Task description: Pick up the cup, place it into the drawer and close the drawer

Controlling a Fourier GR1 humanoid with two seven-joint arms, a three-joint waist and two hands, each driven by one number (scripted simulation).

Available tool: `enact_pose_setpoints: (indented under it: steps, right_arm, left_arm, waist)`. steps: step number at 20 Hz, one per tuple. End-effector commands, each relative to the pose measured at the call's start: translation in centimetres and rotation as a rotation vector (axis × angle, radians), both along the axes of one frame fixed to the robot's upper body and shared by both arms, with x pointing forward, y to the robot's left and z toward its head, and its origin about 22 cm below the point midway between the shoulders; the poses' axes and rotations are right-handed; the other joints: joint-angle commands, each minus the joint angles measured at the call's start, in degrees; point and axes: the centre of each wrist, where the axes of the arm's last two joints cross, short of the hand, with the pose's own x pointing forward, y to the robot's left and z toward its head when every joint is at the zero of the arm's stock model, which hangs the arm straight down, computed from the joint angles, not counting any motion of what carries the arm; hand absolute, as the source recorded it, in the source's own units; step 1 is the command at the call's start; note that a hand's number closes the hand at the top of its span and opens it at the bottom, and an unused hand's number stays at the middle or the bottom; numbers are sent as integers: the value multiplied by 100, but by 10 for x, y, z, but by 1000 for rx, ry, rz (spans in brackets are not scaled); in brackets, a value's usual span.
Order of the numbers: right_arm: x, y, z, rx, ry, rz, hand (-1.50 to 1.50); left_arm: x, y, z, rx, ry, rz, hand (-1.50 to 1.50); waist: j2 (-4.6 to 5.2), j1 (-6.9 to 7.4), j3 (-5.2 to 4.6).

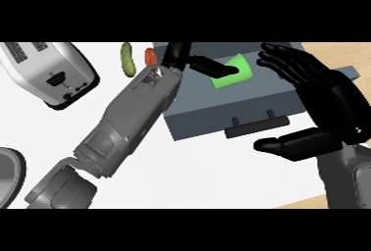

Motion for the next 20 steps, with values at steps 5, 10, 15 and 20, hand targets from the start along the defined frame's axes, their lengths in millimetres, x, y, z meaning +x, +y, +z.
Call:
enact_pose_setpoints:
  steps: [5, 10, 15, 20]
  right_arm:
    - [-3, 16, -8, -164, 81, 332, 150]
    - [-9, 3, -12, -514, 147, 345, 150]
    - [-26, 4, -22, -753, 80, 208, -150]
    - [-17, 14, -76, -821, 144, 81, -150]
  left_arm:
    - [-1, -6, 19, -244, -114, -15, -150]
    - [-1, 1, 5, -281, -126, 55, -150]
    - [-1, 8, -9, -295, -86, 116, -150]
    - [-7, 15, -27, -351, -106, 77, -150]
  waist:
    - [-86, 189, -10]
    - [-162, 459, -10]
    - [-200, 658, -1]
    - [-214, 1024, -2]
